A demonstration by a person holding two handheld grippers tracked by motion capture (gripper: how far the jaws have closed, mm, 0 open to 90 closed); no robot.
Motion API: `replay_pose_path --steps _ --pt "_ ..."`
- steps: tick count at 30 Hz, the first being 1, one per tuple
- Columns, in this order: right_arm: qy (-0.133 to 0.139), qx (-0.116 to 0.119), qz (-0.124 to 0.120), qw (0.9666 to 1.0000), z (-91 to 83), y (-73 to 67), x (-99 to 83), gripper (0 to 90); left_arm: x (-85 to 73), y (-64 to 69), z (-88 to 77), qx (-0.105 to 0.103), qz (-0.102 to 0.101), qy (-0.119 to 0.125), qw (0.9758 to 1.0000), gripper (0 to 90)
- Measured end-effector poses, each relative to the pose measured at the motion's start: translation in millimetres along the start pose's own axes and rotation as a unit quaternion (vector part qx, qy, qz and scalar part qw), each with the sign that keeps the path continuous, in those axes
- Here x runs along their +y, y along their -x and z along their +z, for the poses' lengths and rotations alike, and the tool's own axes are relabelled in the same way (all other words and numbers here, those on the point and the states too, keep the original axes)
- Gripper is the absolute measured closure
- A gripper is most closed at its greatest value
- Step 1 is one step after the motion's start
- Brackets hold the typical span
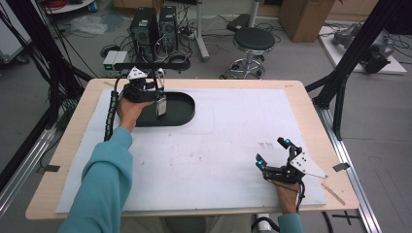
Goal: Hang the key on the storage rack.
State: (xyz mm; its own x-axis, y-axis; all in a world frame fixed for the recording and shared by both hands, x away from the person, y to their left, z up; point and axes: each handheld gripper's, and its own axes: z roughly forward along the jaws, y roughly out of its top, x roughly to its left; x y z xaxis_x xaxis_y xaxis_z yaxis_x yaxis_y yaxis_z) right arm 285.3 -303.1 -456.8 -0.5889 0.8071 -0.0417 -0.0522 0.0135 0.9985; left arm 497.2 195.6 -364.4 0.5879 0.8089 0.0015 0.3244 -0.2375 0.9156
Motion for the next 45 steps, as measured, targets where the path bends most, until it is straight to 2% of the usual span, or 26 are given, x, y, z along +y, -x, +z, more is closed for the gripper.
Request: replay_pose_path --steps 2,3,5,8,11,14,19,23,24,27,28,31,34,37,40,41,43,45 --pt "0.0 -0.001 0.002 1.0 -0.1 0.2 -0.2 0.7 -0.3 -0.9 -1.5 -0.015 -0.001 0.017 0.9997 23.0" --pt "0.002 -0.001 0.002 1.0 0.1 0.2 -0.2 0.7 -0.5 -1.8 -4.7 -0.032 0.002 0.028 0.9991 17.8" --pt "-0.001 0.0 0.003 1.0 -0.2 -0.1 -0.3 0.7 -2.0 -0.4 -13.1 -0.044 -0.002 0.059 0.9973 6.8" --pt "0.0 -0.001 0.004 1.0 -0.3 0.2 -0.5 0.7 -4.7 2.3 -31.0 -0.05 0.002 0.09 0.9947 1.7" --pt "0.0 -0.003 0.004 1.0 -0.6 -0.1 -0.6 0.7 -10.4 5.5 -53.2 -0.06 0.006 0.117 0.9913 1.7" --pt "0.0 -0.003 0.007 1.0 -0.7 0.3 -0.7 0.7 -20.2 11.2 -77.5 -0.07 0.02 0.136 0.988 1.7" --pt "0.0 -0.003 0.002 1.0 -0.2 0.2 -0.7 0.7 -52.2 21.2 -119.3 -0.077 0.034 0.153 0.9846 1.7" --pt "-0.002 -0.001 0.003 1.0 0.1 0.2 -0.8 0.7 -86.3 30.2 -148.0 -0.077 0.028 0.172 0.9816 1.7" --pt "-0.002 0.0 0.003 1.0 0.2 0.4 -0.8 0.7 -94.1 32.3 -154.0 -0.073 0.026 0.171 0.9823 1.7" --pt "-0.004 0.0 0.006 1.0 0.4 0.8 -1.0 0.7 -114.2 36.4 -169.5 -0.073 0.012 0.178 0.9812 1.7" --pt "-0.004 -0.001 0.006 1.0 0.4 1.2 -1.0 0.7 -119.4 37.3 -173.1 -0.073 0.009 0.178 0.9813 1.7" --pt "-0.006 0.0 0.008 1.0 0.4 0.4 -1.0 0.7 -136.7 41.9 -181.0 -0.079 -0.01 0.187 0.979 1.7" --pt "-0.004 0.0 0.007 1.0 0.6 0.4 -1.0 0.7 -154.1 47.3 -185.3 -0.075 -0.006 0.194 0.9781 1.7" --pt "-0.005 -0.001 0.008 1.0 0.7 0.6 -1.1 0.7 -168.4 49.5 -186.3 -0.074 -0.019 0.2 0.9767 1.7" --pt "-0.006 0.0 0.006 1.0 0.8 0.7 -1.0 0.7 -176.4 50.9 -188.8 -0.064 -0.016 0.209 0.9756 1.7" --pt "-0.006 0.001 0.005 1.0 0.9 0.8 -1.0 0.7 -178.0 50.8 -189.4 -0.064 -0.018 0.215 0.9744 1.7" --pt "-0.006 0.002 0.003 1.0 1.2 0.8 -1.0 0.7 -180.3 50.4 -189.7 -0.063 -0.018 0.215 0.9744 1.7" --pt "-0.011 0.002 0.006 0.9999 1.3 0.1 -1.0 0.7 -183.5 49.7 -188.6 -0.062 -0.019 0.211 0.9754 1.7"
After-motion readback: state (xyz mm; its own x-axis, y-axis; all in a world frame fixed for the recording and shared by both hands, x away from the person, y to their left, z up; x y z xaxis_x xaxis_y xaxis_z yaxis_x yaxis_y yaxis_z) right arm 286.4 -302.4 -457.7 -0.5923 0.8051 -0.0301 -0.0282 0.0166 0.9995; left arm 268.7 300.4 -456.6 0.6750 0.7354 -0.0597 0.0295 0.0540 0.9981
